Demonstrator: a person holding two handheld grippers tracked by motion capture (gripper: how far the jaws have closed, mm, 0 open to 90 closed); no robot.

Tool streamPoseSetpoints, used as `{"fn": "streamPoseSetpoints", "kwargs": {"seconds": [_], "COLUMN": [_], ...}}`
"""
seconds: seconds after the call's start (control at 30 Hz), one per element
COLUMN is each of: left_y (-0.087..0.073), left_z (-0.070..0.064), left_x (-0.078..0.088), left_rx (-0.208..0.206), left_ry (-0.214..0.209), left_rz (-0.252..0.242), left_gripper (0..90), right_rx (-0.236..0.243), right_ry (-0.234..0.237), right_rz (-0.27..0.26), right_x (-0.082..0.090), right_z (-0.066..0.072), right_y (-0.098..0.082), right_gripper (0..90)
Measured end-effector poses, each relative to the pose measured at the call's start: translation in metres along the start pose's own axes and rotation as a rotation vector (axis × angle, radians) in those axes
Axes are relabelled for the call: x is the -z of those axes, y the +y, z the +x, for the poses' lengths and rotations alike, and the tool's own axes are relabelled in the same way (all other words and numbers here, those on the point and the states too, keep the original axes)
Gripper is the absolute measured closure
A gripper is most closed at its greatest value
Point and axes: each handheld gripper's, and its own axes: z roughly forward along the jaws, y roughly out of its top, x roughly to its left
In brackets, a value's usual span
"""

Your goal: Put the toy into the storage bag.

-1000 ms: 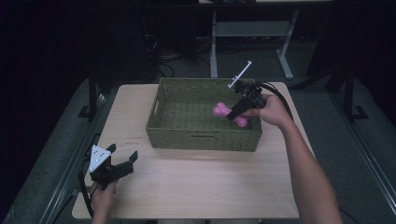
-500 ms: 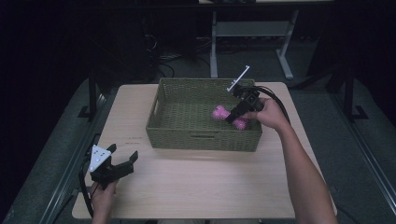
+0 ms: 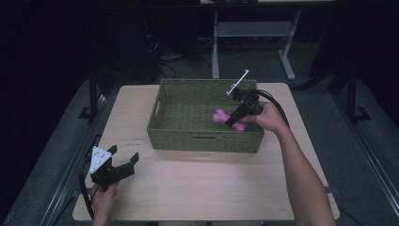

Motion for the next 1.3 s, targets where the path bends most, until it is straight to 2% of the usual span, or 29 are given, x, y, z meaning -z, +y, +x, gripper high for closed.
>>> {"fn": "streamPoseSetpoints", "kwargs": {"seconds": [0.17, 0.3, 0.5, 0.73, 0.83, 0.93, 1.1, 1.3], "left_y": [0.0, 0.0, 0.0, 0.0, 0.0, 0.0, 0.0, 0.001], "left_z": [0.0, 0.0, -0.002, -0.002, -0.002, -0.002, -0.002, -0.003], "left_x": [0.0, 0.0, -0.001, -0.001, -0.001, -0.001, -0.001, -0.001], "left_rx": [-0.004, -0.003, -0.008, -0.007, -0.007, -0.006, -0.006, -0.006], "left_ry": [-0.002, -0.001, -0.004, -0.004, -0.002, -0.005, -0.004, -0.005], "left_rz": [0.004, 0.001, 0.0, -0.001, -0.001, -0.001, -0.001, 0.0], "left_gripper": [13.0, 13.0, 13.0, 13.0, 13.0, 13.0, 13.0, 13.0], "right_rx": [-0.02, -0.015, -0.031, -0.037, -0.019, -0.033, -0.047, -0.049], "right_ry": [-0.001, 0.011, 0.008, 0.023, 0.018, 0.021, 0.01, -0.005], "right_rz": [0.03, 0.006, 0.03, 0.022, 0.012, -0.012, -0.059, -0.053], "right_x": [-0.008, -0.01, -0.015, -0.016, -0.014, -0.01, 0.0, 0.004], "right_z": [-0.002, -0.001, -0.002, -0.002, 0.001, 0.001, 0.001, 0.002], "right_y": [-0.005, -0.005, -0.008, -0.01, -0.008, -0.007, -0.009, -0.012], "right_gripper": [57.5, 57.4, 57.3, 57.2, 57.3, 54.0, 53.6, 52.2]}}
